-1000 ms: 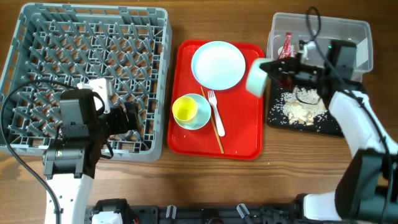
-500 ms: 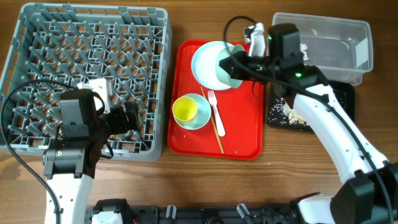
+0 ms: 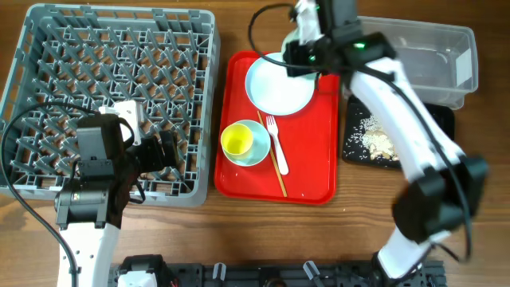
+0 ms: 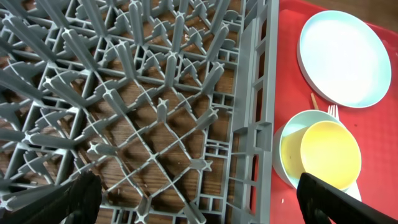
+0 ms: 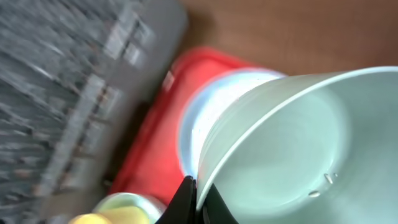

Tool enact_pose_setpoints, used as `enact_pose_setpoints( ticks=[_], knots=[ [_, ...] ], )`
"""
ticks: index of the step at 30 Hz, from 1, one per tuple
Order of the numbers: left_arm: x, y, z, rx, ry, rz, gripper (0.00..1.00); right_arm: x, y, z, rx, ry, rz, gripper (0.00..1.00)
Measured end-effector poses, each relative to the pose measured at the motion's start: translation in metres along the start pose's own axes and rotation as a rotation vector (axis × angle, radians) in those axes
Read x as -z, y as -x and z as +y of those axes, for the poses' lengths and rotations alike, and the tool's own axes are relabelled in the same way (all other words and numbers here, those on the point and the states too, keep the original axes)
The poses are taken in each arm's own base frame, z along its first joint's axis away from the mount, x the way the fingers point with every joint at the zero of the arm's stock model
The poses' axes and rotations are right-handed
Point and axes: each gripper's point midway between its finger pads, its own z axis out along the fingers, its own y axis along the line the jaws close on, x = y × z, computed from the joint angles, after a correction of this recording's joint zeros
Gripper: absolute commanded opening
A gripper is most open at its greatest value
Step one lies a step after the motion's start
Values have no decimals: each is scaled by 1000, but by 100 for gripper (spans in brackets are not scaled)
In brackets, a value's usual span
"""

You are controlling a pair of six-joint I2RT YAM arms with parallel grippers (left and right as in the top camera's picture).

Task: Sort waste into correct bins and load items into the dishwasher rack
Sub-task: 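Set the empty bowl back on the red tray with the right gripper, then grasp the yellow cup from the light-blue bowl with the right gripper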

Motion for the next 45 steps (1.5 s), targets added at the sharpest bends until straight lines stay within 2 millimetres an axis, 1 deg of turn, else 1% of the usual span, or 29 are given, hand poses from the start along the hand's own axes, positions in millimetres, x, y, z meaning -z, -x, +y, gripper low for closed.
enact_pose_setpoints(
  ticks=[1,2,5,8,10,11,12,14,16,17,20,22,25,28,29,32,36,39,40,45],
  knots=[
    [0,0,0,0,0,0,100,-17,-10,-5,-2,-6,41,4],
    [0,0,0,0,0,0,100,-30,-18,-8,-2,-11,74,4],
    [0,0,0,0,0,0,100,-59,-38,-12,4,-16,148,4],
    [0,0,0,0,0,0,100,-72,-47,-4,22,-9,175,4],
    [0,0,0,0,0,0,100,-74,-47,2,35,-4,173,5],
    [0,0,0,0,0,0,100,-74,-48,6,42,0,175,9],
    [0,0,0,0,0,0,100,-75,-49,9,47,3,178,17],
    [0,0,0,0,0,0,100,-76,-51,13,54,7,186,20],
    [0,0,0,0,0,0,100,-77,-54,14,62,8,197,30],
    [0,0,0,0,0,0,100,-77,-56,14,64,7,203,33],
    [0,0,0,0,0,0,100,-76,-62,13,50,1,230,40],
    [0,0,0,0,0,0,100,-73,-71,11,37,-6,266,45],
    [0,0,0,0,0,0,100,-68,-86,10,18,-11,329,46],
    [0,0,0,0,0,0,100,-57,-97,16,-1,12,381,47],
    [0,0,0,0,0,0,100,-53,-98,20,-5,26,388,47],
    [0,0,0,0,0,0,100,-28,-95,35,-14,77,385,48],
    [0,0,0,0,0,0,100,-6,-89,55,-5,116,371,49],
    [0,0,0,0,0,0,100,-6,-97,72,12,135,391,49],
    [0,0,0,0,0,0,100,-8,-103,78,11,135,408,49],
    [0,0,0,0,0,0,100,-21,-129,93,5,108,458,48]
  ],
)
